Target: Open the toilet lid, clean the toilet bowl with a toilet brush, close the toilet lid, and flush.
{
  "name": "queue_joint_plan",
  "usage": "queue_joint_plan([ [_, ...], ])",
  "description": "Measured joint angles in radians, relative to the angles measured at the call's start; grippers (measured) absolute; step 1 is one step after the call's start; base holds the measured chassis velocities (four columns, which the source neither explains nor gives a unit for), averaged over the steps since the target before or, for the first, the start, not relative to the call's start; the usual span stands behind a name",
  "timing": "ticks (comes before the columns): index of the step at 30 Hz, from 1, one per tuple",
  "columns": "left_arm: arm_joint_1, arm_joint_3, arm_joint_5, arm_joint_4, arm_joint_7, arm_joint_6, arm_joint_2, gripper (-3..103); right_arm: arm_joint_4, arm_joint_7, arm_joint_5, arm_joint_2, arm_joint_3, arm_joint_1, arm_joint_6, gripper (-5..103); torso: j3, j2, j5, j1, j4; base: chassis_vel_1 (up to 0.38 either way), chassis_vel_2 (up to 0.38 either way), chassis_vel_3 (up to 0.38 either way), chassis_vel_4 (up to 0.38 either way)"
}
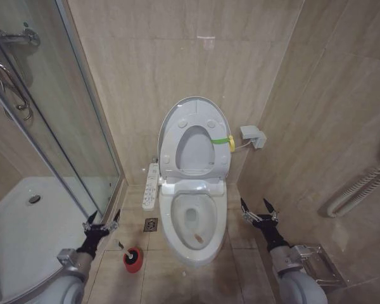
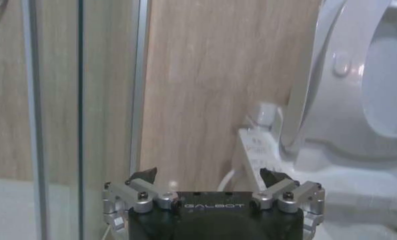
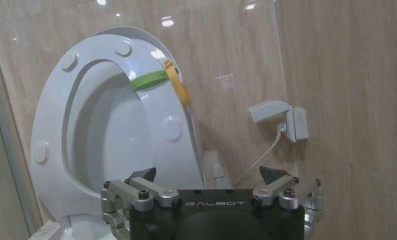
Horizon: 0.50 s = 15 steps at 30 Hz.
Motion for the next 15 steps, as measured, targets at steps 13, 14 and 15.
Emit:
queue_joint_plan([
  [13,-0.012,0.027,0.042,0.188,0.102,-0.134,-0.087,100,0.0,0.0,0.0,0.0,0.0,0.0,0.0,100,0.0,0.0,-0.0001,0.0,-0.0001,0.0,0.0,0.0,0.0],
  [14,-0.011,0.034,0.05,0.194,0.1,-0.135,-0.097,100,0.0,0.0,0.0,0.0,0.0,0.0,0.0,100,0.0,0.0,0.0,0.0,-0.0002,0.0,0.0,0.0,0.0],
  [15,-0.011,0.034,0.05,0.194,0.1,-0.135,-0.097,100,0.0,0.0,0.0,0.0,0.0,0.0,0.0,100,0.0,0.0,0.0,0.0,-0.0002,0.0,0.0,0.0,0.0],
])
